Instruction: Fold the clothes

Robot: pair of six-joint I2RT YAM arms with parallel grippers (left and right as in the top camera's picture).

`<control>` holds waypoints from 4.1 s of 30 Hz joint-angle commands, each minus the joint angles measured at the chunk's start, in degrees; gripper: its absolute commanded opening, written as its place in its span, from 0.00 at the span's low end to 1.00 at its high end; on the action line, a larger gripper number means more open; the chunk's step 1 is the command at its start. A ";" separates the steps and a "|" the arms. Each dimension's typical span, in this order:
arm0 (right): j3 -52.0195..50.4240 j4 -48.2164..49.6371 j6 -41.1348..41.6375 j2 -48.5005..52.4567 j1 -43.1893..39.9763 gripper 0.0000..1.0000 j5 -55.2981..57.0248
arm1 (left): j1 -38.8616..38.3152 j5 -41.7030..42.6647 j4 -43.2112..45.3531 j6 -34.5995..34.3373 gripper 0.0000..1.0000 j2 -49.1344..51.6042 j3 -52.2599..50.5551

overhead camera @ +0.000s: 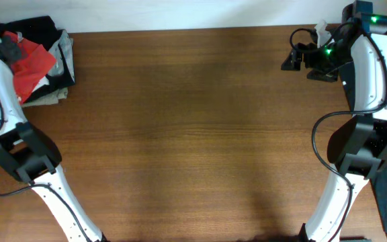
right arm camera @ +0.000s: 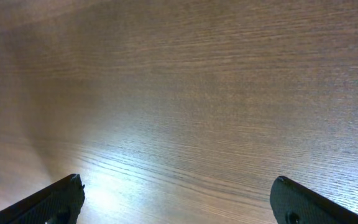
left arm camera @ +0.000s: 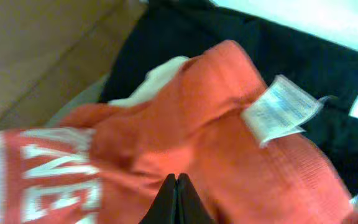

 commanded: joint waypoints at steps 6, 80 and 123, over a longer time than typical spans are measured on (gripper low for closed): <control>0.83 0.02 -0.13 -0.63 0.15 0.99 0.48 | 8.09 -2.71 -7.02 -2.54 0.01 3.89 -1.22; -0.98 -14.23 3.50 -61.75 -2.84 0.99 8.33 | -5.49 33.46 -49.88 -4.39 0.99 -30.58 4.63; -131.29 79.17 3.52 -129.61 12.22 0.99 22.10 | -5.49 33.46 -49.88 -4.39 0.99 -30.58 4.63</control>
